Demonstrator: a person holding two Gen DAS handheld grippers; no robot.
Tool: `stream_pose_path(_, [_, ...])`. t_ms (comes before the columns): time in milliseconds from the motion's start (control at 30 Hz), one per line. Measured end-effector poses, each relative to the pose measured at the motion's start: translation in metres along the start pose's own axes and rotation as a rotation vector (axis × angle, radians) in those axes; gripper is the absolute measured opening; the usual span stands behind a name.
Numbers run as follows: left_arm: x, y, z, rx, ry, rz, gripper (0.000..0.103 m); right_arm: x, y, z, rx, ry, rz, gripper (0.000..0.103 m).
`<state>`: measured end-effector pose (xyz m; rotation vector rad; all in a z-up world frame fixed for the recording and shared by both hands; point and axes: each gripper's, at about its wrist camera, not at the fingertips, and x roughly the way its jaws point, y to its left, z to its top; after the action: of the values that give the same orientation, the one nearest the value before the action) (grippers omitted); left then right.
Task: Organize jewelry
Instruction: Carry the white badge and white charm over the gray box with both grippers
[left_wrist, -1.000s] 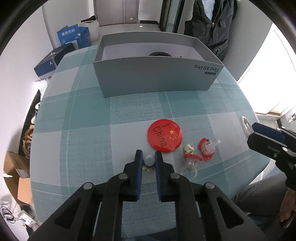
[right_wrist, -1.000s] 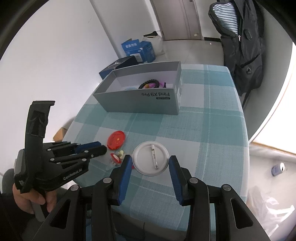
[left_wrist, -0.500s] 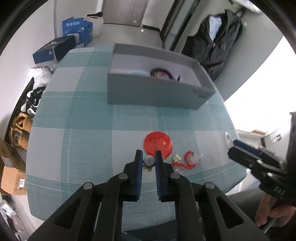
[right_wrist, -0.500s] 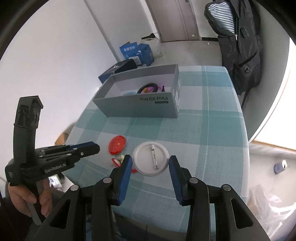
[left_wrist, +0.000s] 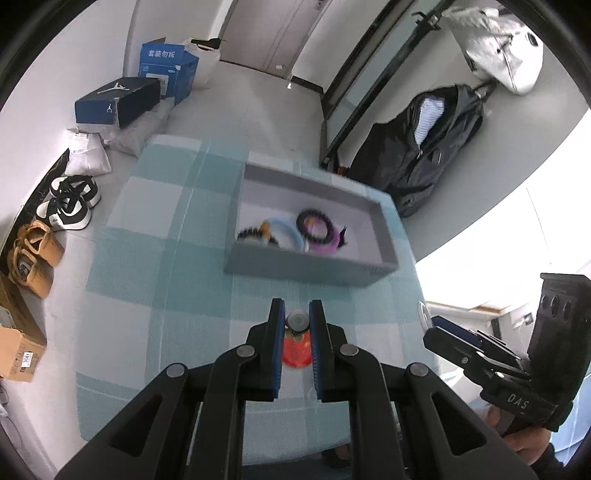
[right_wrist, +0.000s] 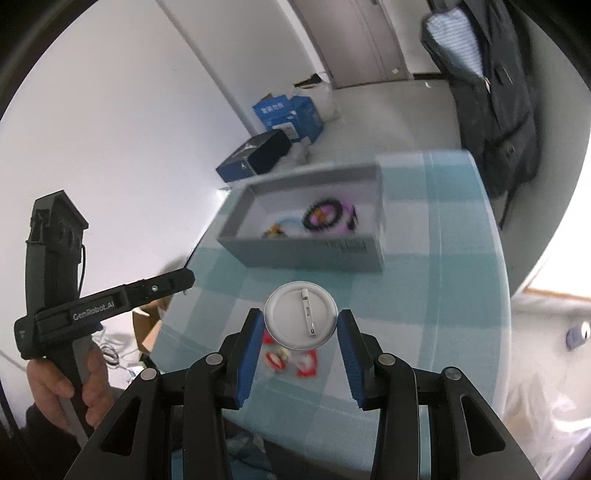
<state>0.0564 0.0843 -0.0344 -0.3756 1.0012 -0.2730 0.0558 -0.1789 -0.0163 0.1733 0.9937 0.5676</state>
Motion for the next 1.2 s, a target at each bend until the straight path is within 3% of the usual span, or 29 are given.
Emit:
stream_pose_path(200, [-0.01, -0.007, 0.024, 0.014, -0.035, 0.007, 0.008, 0.0, 0.018, 0.035, -0.059, -0.01, 0.022, 0.04])
stream_pose_path(600, [0.024, -0.003, 0.065, 0.023, 0.023, 0.021, 0.008, 0.038, 0.027, 0.099, -0.18, 0.006, -0.01, 0.04])
stream_pose_path(1200, [0.078, -0.007, 0.081, 0.035, 0.124, 0.016, 0.008, 0.088, -0.016, 0.115, -0.096, 0.08, -0.004, 0.04])
